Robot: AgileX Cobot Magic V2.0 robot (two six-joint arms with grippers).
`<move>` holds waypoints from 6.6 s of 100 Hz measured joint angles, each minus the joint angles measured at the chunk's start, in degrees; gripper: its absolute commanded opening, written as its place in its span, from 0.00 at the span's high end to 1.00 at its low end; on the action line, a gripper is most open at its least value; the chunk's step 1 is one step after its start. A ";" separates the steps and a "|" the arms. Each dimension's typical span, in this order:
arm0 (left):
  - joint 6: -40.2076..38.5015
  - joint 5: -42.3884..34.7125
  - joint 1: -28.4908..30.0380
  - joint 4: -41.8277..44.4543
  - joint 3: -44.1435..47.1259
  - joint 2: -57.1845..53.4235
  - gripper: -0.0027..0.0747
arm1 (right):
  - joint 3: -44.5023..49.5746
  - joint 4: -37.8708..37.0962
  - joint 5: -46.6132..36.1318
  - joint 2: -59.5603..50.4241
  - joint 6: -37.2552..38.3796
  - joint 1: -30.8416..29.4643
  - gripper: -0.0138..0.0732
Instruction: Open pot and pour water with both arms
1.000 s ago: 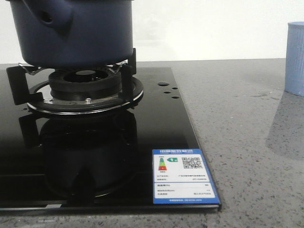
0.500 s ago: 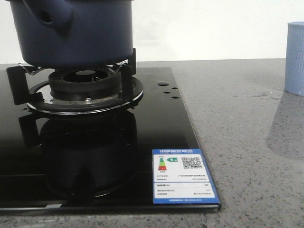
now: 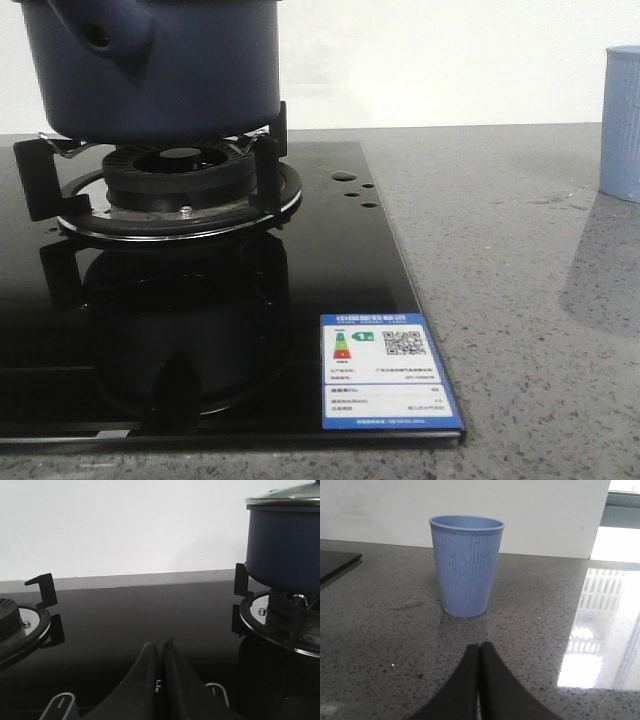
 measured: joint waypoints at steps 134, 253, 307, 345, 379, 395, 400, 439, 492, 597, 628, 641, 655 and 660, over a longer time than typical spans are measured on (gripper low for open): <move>8.78 14.24 -8.61 -19.42 -32.92 26.41 0.84 | -30.91 6.03 16.89 29.85 0.00 5.94 0.83; 8.87 -9.36 -26.28 -20.06 -44.86 63.13 0.31 | -30.91 7.12 18.10 29.85 0.00 6.03 0.23; 8.87 -9.71 -27.09 -19.59 -52.97 72.83 0.31 | -30.91 7.33 18.10 29.85 0.00 6.16 0.23; 8.87 -11.95 -29.19 -17.31 -53.58 75.92 0.31 | -30.91 7.33 18.38 29.85 0.00 6.16 0.23; 8.87 -15.08 -28.29 -17.22 -53.58 76.16 0.31 | -30.91 7.43 18.50 29.85 0.00 6.16 0.23; 8.87 -15.08 -27.51 -17.11 -53.58 76.16 0.31 | -30.91 7.43 18.60 29.85 0.00 6.20 0.23; 8.87 -15.08 -27.51 -17.11 -53.58 76.16 0.31 | -30.91 7.43 18.60 29.85 0.00 6.20 0.23; 8.87 -15.28 -27.51 -17.11 -53.67 77.27 0.31 | -30.91 7.53 18.60 29.85 0.00 6.20 0.23; 8.89 -15.55 -27.51 -16.99 -53.67 77.71 0.44 | -30.91 7.53 18.60 29.85 0.00 6.20 0.23; 8.88 -16.10 -27.42 -16.99 -53.67 76.62 0.49 | -30.91 7.53 18.73 29.85 0.00 6.20 0.23; 8.99 -17.31 -27.29 -16.99 -53.67 73.21 0.49 | -30.91 7.53 18.73 29.85 0.00 6.20 0.23; 8.99 -17.66 -26.90 -16.99 -53.67 71.04 0.49 | -30.91 7.53 18.73 29.85 0.00 6.20 0.23; 9.07 -17.66 -25.61 -16.99 -53.67 68.82 0.49 | -30.91 7.53 18.73 29.85 0.00 6.20 0.23; 9.07 -17.66 -24.80 -16.99 -53.67 67.99 0.49 | -30.91 7.53 18.73 29.85 0.00 6.20 0.23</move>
